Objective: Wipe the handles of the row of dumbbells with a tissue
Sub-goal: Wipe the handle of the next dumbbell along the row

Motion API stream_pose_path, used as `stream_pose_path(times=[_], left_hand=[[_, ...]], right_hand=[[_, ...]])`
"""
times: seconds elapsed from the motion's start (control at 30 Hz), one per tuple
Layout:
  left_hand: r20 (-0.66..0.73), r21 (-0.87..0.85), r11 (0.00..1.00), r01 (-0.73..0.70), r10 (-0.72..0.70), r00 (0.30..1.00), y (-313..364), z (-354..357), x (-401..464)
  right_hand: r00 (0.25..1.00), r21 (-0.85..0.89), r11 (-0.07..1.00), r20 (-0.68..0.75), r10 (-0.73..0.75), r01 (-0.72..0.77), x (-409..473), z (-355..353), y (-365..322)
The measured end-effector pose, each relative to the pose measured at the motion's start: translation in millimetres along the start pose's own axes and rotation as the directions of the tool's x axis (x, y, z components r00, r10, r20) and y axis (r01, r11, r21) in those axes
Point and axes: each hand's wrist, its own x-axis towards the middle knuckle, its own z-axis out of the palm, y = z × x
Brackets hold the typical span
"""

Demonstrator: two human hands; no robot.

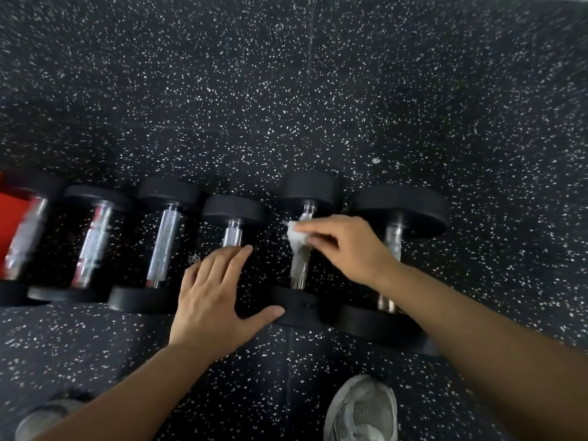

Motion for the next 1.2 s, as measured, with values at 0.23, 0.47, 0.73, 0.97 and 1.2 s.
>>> stream_pose_path(times=[0.23, 0.47, 0.73, 0.97, 1.2], left_hand=[[-0.008, 0.003, 1.000, -0.013, 0.013, 1.000, 0.5, -0.3, -0.8], [0.002, 0.013, 1.000, -0.017, 0.017, 1.000, 0.8, -0.3, -1.1], [0.008, -0.003, 1.000, -0.004, 0.004, 1.000, 0.3, -0.5, -1.0], [0.011, 0.004, 1.000, -0.006, 0.006, 1.000, 1.2, -1.4, -0.5], [0.018, 0.002, 1.000, -0.005, 0.005, 1.000, 1.2, -1.7, -0.4]], right_hand=[[0.965, -0.169, 0.983, 0.260, -0.030, 0.076, 0.5, 5.6, 2.5], [0.959, -0.085, 0.991, 0.271, -0.079, 0.105, -2.4, 11.3, -3.1], [0.990, -0.087, 0.996, 0.140, -0.004, 0.016, 6.6, 4.5, 7.1], [0.937, 0.017, 1.000, 0.349, -0.018, 0.013, -9.3, 6.0, -3.5], [0.999, -0.136, 0.990, 0.034, -0.023, 0.028, 9.4, 3.1, 9.1]])
